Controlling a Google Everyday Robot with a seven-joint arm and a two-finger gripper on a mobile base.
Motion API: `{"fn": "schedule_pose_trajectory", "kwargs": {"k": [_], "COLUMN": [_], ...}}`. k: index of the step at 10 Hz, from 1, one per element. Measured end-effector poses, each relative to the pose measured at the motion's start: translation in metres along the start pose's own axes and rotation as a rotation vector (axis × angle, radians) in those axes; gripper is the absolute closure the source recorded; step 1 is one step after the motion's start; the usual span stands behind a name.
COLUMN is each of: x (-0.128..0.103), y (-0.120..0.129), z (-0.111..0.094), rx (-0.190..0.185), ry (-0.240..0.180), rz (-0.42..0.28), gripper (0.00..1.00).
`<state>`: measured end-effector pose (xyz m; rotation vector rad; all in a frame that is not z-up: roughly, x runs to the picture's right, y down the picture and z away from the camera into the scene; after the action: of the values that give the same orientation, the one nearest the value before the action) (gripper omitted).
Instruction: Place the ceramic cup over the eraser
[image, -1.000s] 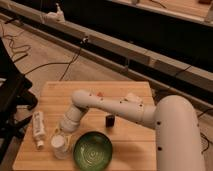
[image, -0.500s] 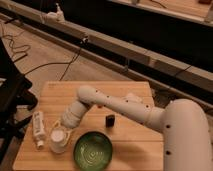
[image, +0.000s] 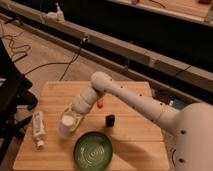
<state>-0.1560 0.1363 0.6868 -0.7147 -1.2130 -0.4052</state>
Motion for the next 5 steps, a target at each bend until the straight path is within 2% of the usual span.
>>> {"fn": "schedule_pose_trajectory", "kwargs": {"k": [2,3,4,5], "x": [0.012,0.017,0.019,0.018], "y": [0.007,0.012,0.015,0.014], "z": [-0.051,-0.07,-0.079,-0.078], "rx": [0.017,0.027,0.03,0.028], "ry": [0.038,0.045,0.048,0.047], "rz": [0.052,0.072,0.081,0.079], "gripper": [1.0,1.0,1.0,1.0]}}
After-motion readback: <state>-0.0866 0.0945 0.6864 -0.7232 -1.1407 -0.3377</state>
